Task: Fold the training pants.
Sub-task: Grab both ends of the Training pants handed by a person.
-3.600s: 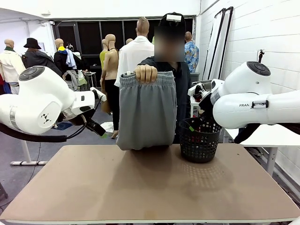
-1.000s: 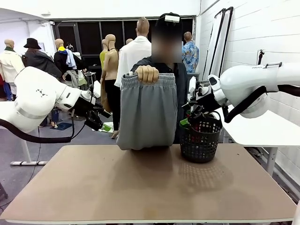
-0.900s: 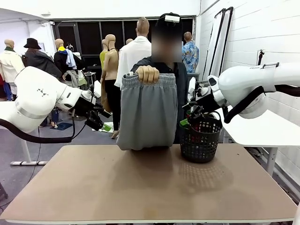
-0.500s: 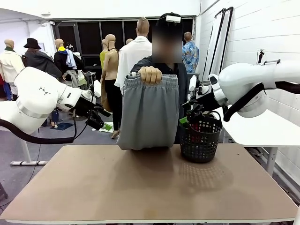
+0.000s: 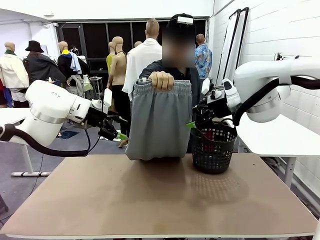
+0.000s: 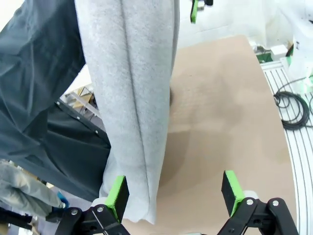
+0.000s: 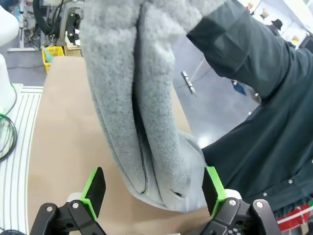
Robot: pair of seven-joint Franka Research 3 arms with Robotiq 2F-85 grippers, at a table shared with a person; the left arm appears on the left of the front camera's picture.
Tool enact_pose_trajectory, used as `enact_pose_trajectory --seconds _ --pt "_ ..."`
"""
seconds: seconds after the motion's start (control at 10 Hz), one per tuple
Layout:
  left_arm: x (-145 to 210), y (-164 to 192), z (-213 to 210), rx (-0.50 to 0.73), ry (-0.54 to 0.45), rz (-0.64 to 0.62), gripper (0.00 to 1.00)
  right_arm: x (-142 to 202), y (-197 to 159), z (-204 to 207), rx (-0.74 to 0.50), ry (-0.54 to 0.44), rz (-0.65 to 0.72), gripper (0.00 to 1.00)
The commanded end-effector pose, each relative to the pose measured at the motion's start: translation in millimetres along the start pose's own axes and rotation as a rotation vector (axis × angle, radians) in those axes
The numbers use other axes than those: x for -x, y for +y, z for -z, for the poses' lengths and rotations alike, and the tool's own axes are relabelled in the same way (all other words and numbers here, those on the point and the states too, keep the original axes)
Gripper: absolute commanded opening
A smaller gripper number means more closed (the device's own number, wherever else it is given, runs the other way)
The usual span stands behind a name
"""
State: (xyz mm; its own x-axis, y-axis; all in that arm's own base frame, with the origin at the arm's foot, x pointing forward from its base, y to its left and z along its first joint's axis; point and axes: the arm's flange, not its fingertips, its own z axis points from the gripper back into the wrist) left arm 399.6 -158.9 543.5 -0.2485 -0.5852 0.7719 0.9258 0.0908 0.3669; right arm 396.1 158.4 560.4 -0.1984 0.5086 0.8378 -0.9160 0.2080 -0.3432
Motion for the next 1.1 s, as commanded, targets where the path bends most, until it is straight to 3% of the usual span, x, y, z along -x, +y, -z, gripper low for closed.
enact_pose_trajectory --seconds 0.0,0.4,1.0 --pt "2 13 6 -0.021 -0.076 -0.032 1.0 6 -10 9 -0.027 -0.022 0.005 1.0" --pt "-2 16 12 -0.051 -0.125 -0.021 1.0 9 -10 11 -0.043 -0.071 0.029 1.0" --pt "-18 18 15 0.03 -0.243 -0.005 1.0 6 -7 15 -0.044 -0.146 -0.002 1.0"
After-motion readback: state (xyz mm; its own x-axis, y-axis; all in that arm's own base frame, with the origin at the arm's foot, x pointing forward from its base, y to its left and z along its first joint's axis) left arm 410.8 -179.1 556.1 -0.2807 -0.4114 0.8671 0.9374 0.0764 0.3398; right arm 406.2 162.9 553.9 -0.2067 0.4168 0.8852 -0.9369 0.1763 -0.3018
